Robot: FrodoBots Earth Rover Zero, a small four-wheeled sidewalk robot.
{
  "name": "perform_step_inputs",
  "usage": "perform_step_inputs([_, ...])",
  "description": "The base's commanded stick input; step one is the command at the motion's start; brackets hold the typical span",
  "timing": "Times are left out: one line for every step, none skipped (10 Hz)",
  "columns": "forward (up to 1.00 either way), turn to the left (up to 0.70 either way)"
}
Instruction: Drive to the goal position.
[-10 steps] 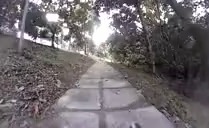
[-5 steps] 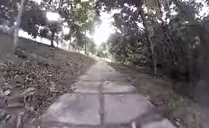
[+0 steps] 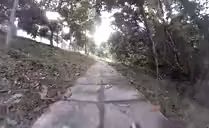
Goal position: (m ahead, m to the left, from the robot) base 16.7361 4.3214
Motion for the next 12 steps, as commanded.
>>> perform_step_inputs([0.7,0.0])
perform_step_inputs([0.7,0.0])
perform_step_inputs([0.7,0.0])
perform_step_inputs([0.7,0.0])
perform_step_inputs([0.7,-0.05])
perform_step_inputs([0.7,-0.14])
perform_step_inputs([0.7,-0.14])
perform_step_inputs([0.7,-0.14])
perform_step_inputs([0.7,-0.14])
perform_step_inputs([0.7,-0.14])
perform_step_inputs([0.7,-0.14])
perform_step_inputs([0.7,-0.14])
